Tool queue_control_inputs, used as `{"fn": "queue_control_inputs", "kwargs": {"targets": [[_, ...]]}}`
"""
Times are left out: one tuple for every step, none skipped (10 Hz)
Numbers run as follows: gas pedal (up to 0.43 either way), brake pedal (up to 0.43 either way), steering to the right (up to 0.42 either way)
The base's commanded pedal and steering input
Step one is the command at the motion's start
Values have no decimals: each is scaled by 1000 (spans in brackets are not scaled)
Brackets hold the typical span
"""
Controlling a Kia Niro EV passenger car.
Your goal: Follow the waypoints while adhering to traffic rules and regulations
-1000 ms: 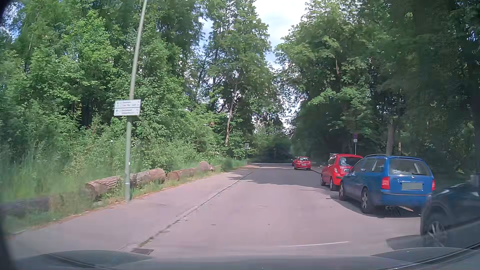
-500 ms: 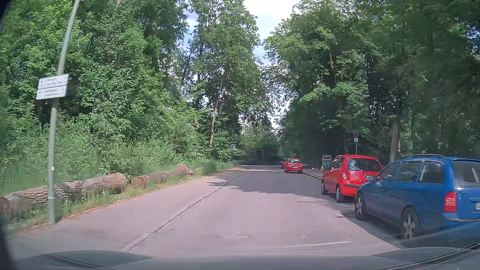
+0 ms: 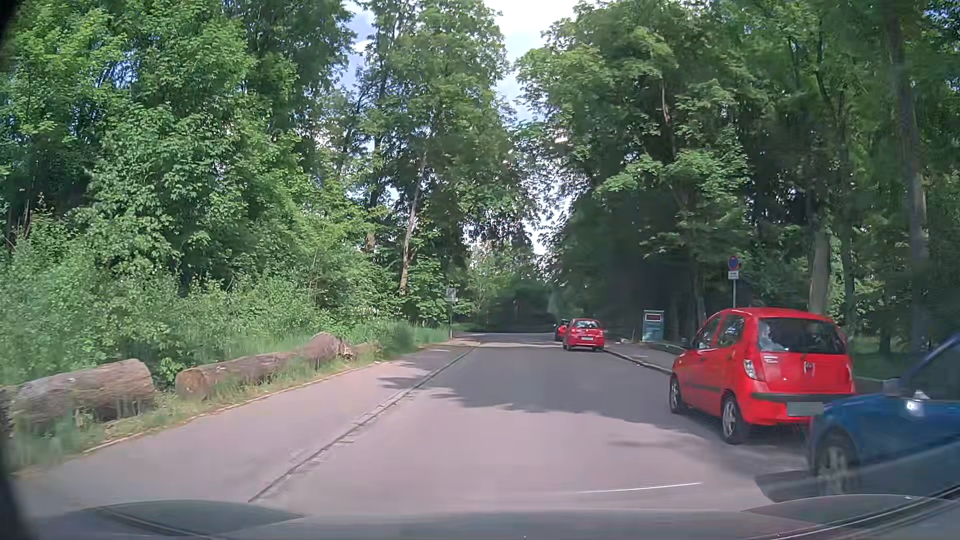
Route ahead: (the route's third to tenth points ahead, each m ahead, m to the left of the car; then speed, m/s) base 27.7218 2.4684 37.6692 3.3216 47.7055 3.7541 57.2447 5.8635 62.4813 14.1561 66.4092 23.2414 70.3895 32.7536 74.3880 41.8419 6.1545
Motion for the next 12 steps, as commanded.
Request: {"fn": "queue_control_inputs", "kwargs": {"targets": [[67,18,19],[67,18,19],[67,18,18],[67,18,16],[67,18,12],[67,18,7],[67,18,5],[59,18,5],[59,18,2],[67,18,-1],[67,18,-1],[67,18,1]]}}
